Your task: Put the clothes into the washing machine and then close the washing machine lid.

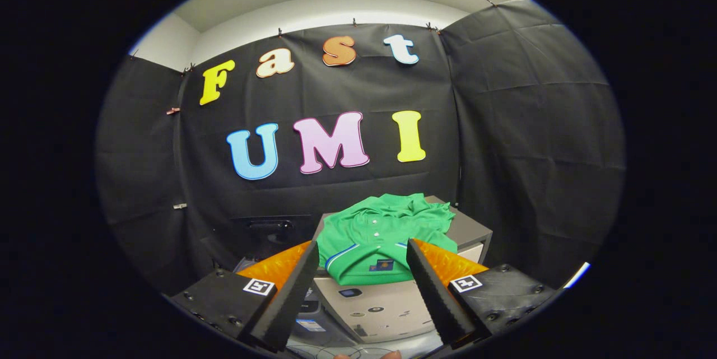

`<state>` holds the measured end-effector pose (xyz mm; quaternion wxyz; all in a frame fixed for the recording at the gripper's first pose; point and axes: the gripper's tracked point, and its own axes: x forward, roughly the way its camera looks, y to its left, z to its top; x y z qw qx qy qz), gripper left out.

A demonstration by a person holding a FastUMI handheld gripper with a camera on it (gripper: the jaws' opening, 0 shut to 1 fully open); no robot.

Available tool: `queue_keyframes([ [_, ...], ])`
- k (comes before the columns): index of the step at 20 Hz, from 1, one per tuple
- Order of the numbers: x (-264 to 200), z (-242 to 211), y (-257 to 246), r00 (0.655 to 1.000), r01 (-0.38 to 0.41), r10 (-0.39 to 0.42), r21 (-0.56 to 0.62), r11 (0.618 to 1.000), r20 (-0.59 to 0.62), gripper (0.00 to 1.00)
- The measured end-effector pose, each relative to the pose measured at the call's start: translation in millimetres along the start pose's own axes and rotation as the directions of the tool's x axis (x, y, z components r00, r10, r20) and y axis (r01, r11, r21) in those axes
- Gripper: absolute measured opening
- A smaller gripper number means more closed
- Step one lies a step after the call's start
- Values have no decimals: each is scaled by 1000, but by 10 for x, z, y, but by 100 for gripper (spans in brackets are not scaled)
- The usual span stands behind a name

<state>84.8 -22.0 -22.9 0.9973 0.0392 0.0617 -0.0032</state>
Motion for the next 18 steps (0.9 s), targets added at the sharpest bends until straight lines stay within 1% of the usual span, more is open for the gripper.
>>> queue_keyframes([
  [4, 436, -59, -152, 997, 16, -16, -7, 1000, -80, 98],
  [7, 750, -94, -281, 991, 35, -39, -34, 999, -129, 98],
  [13, 1359, -238, -249, 969, -2, -3, -22, 1000, -247, 98],
  [18, 1901, -393, -244, 948, 0, -17, -54, 999, -318, 98],
])
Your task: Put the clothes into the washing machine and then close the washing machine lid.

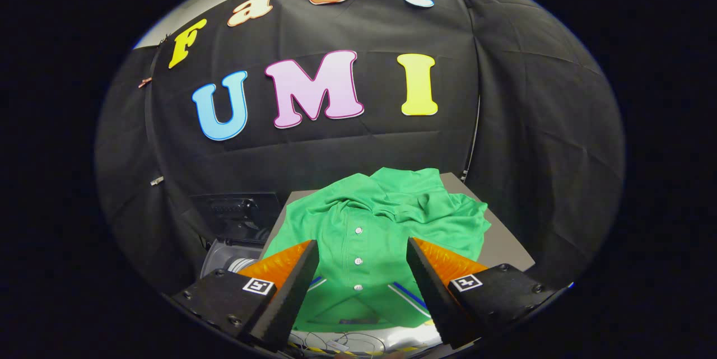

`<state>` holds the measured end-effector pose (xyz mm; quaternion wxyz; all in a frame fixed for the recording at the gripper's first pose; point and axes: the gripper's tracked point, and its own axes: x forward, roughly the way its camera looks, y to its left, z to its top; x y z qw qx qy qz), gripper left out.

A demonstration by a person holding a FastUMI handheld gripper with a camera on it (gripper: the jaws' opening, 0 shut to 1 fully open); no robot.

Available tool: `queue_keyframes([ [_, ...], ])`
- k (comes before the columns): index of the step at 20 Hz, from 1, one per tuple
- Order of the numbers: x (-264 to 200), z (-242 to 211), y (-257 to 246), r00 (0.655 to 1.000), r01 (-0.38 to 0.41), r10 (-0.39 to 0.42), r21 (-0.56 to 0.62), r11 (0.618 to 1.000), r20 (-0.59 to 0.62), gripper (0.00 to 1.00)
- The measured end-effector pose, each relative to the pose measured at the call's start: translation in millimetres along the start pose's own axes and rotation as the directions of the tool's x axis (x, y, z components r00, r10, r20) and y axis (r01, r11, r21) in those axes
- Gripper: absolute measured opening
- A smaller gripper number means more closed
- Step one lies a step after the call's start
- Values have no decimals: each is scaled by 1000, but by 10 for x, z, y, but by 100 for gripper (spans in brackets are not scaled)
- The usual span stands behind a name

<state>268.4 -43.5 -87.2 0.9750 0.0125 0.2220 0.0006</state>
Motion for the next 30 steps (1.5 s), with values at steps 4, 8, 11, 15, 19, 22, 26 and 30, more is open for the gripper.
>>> queue_keyframes([
  [4, 426, -78, -17, 996, 34, -37, -29, 999, -78, 98],
  [8, 684, -226, -48, 984, 67, -79, -77, 995, -160, 99],
  [11, 767, -414, -28, 972, 63, -73, -51, 997, -223, 99],
  [15, 700, -444, -26, 976, 33, -41, -43, 999, -213, 49],
  [19, 647, -401, -63, 981, 16, -15, 7, 1000, -192, 14],
  [22, 585, -289, -33, 981, 3, 5, 42, 999, -195, 14],
  [26, 426, 57, 118, 988, -36, 45, 66, 997, -146, 14],
  [30, 271, 300, 423, 991, -81, 88, 62, 995, -106, 14],
])
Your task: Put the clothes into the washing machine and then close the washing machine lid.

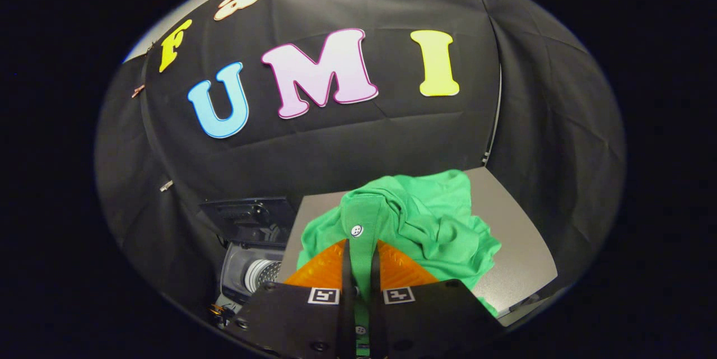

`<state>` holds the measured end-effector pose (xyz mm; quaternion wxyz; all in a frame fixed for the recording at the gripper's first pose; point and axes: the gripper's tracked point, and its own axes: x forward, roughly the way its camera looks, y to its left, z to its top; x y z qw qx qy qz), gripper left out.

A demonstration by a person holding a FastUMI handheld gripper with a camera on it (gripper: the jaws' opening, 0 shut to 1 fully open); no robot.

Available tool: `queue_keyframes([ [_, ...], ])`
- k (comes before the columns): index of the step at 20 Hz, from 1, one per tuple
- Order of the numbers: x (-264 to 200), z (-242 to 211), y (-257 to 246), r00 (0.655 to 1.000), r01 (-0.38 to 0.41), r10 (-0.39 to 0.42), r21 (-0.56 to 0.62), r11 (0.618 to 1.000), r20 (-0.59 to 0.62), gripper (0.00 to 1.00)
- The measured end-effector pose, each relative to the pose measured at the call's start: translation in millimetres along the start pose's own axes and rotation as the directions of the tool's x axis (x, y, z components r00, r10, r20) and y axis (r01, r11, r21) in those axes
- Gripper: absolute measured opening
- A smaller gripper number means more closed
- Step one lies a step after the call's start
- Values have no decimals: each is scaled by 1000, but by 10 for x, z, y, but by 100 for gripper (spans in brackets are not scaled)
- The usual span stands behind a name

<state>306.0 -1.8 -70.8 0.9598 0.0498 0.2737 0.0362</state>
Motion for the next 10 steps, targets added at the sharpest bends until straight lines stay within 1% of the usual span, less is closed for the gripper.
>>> queue_keyframes([
  [4, -26, 50, 464, 999, -47, 47, -13, 999, 10, 14],
  [8, 52, -56, 993, 994, -105, 105, 3, 994, -16, 14],
  [10, 118, -125, 1263, 991, -128, 128, -13, 992, -29, 14],
])
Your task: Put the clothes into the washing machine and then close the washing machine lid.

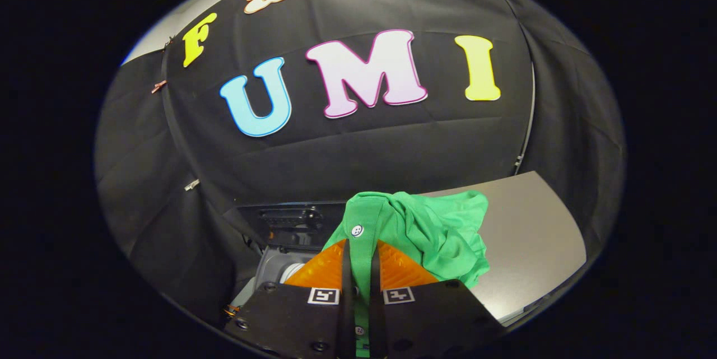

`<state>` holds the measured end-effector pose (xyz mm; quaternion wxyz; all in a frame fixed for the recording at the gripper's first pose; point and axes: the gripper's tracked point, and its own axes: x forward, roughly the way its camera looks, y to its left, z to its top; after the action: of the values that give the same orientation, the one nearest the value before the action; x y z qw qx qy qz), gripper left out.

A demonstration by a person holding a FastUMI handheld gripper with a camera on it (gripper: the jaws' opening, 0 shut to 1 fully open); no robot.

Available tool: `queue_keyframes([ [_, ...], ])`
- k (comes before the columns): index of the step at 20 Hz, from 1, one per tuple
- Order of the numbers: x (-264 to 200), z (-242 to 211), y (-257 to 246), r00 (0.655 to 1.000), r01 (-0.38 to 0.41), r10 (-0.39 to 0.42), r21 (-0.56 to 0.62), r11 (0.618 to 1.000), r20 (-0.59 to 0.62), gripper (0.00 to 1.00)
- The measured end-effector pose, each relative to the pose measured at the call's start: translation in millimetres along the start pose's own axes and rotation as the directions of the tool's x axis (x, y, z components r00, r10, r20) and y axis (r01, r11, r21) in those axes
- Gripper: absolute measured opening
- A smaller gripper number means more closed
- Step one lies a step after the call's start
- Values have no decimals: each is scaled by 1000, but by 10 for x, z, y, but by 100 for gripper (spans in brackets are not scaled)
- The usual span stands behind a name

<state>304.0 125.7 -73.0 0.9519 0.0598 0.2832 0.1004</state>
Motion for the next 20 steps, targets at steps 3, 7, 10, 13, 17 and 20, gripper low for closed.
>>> queue_keyframes([
  [3, 105, -73, 408, 999, -35, 35, -26, 999, -13, 14],
  [7, 265, -182, 940, 997, -79, 78, -42, 996, -29, 14],
  [10, 429, -315, 1319, 993, -111, 108, -58, 992, -47, 14],
  [13, 644, -543, 1571, 990, -126, 122, -60, 990, -77, 14],
  [17, 967, -906, 1805, 982, -145, 135, -71, 987, -134, 14],
  [20, 1207, -1205, 1885, 976, -143, 128, -72, 987, -174, 14],
])
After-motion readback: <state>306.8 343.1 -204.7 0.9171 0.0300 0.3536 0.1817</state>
